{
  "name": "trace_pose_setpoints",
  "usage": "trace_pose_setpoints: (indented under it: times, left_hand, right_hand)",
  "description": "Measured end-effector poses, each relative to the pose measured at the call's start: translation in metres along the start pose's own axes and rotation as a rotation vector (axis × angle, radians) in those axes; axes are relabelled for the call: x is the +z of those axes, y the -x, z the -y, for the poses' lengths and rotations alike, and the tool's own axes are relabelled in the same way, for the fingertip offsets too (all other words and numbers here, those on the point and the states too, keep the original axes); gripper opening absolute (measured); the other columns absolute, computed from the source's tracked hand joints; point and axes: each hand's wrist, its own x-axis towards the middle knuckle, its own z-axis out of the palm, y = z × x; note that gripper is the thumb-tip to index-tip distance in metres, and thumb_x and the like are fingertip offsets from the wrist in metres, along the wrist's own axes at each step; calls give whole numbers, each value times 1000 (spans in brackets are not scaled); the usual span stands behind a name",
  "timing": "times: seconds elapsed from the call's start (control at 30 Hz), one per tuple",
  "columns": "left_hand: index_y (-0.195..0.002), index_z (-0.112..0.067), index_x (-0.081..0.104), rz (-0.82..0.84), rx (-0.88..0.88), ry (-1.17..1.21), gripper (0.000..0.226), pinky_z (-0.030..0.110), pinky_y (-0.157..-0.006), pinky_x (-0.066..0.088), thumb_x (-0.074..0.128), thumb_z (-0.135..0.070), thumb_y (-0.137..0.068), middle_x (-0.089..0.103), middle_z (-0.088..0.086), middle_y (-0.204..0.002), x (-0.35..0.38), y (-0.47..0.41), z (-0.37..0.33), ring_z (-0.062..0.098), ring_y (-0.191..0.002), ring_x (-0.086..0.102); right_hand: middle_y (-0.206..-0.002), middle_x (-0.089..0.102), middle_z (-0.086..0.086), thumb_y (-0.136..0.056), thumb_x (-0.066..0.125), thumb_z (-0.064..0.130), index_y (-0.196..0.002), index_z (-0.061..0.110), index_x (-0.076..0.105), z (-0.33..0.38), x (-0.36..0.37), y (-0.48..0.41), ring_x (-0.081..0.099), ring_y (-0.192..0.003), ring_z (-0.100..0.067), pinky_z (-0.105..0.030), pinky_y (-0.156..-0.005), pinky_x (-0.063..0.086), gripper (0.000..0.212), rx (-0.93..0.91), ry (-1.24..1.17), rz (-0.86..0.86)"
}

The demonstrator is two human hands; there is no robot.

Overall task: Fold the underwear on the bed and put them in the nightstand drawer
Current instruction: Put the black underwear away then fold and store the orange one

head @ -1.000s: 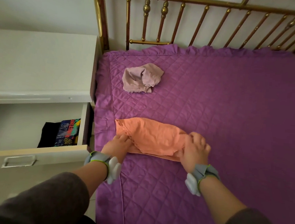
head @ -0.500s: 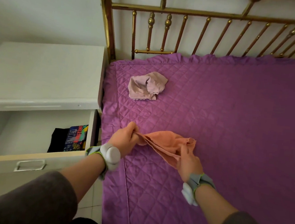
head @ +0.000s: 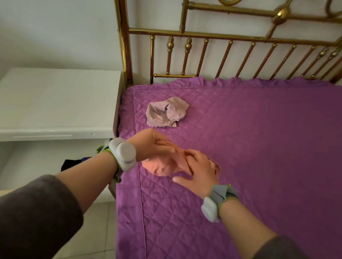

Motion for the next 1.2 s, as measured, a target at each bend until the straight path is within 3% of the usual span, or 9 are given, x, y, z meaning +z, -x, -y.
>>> trace_pose_setpoints:
  times: [0.1, 0.27, 0.4, 0.5, 0.6, 0.77, 0.87, 1.0, 1.2]
  left_hand:
    - [-83, -41, 72, -33, 68, 85, 13, 7, -79, 49, 71, -29, -81, 72, -26, -80, -18, 3, -11, -9, -79, 66]
    - [-79, -45, 71, -203, 60, -12, 19, -6, -70, 38, 73, -25, -80, 67, -32, -72, -42, 8, 0, -14, -75, 61]
    - [-93, -26, 75, -291, -55, -278, 12, 12, -67, 37, 69, -28, -83, 56, -12, -82, -35, 10, 34, 9, -80, 56]
    - [-97, -26, 73, -199, -134, -439, 16, 27, -74, 40, 64, -33, -86, 55, -6, -89, -26, 11, 51, 20, -92, 59]
    - [-101, -31, 71, -300, -175, -513, 17, 36, -84, 43, 59, -35, -88, 61, -4, -104, -37, 1, 44, 23, -104, 57]
    - [-103, -27, 71, -685, -88, -415, 20, 46, -92, 42, 56, -27, -90, 62, 1, -113, -84, -11, 0, 27, -109, 54]
    - [-105, -25, 71, -774, -42, -348, 22, 48, -93, 42, 55, -23, -90, 63, 2, -115, -96, -5, -17, 28, -110, 54]
    - [-103, -25, 72, -698, -86, -395, 20, 45, -92, 42, 57, -22, -90, 64, 0, -114, -78, 12, -14, 26, -109, 54]
    - [-102, -24, 72, -174, -233, -442, 18, 39, -89, 47, 63, -30, -87, 68, -2, -106, -11, 53, 21, 21, -100, 60]
  right_hand:
    - [-135, 44, 12, -81, 57, 47, -110, 31, 60, -7, 5, -6, 41, -125, -15, -35, -95, 28, 34, 71, 203, 55]
    - [-107, 69, 2, -91, 42, 31, -110, 25, 55, -18, -3, -1, 61, -107, -20, -40, -99, 27, 23, 210, 346, 321]
    - [-105, 69, -13, -91, 46, 17, -117, 17, 41, -33, -23, 3, 64, -101, -32, -38, -84, 43, 27, 392, 219, 71]
    - [-111, 66, -16, -92, 46, 17, -136, 21, 33, -36, -43, -7, 62, -105, -35, -40, -84, 47, 47, 439, 252, 79]
    - [-111, 67, -17, -92, 46, 17, -117, 20, 55, -32, -70, -27, 61, -105, -35, -42, -87, 48, 27, 411, 225, -4]
    - [-99, 71, -15, -92, 52, 23, -107, 16, 61, -3, -133, -54, 63, -95, -39, -45, -80, 49, 19, 227, 38, -438]
    - [-88, 72, -13, -89, 57, 20, -99, 15, 63, 12, -156, -51, 65, -85, -38, -48, -77, 49, 13, 116, 9, -583]
    - [-84, 67, -5, -84, 62, 22, -89, 20, 69, 13, -151, -30, 63, -84, -29, -43, -75, 46, 9, 69, 182, -513]
    - [-87, 56, 0, -72, 74, 33, -73, 24, 73, -12, -92, 30, 51, -89, -26, -31, -67, 34, 8, 71, 330, -197]
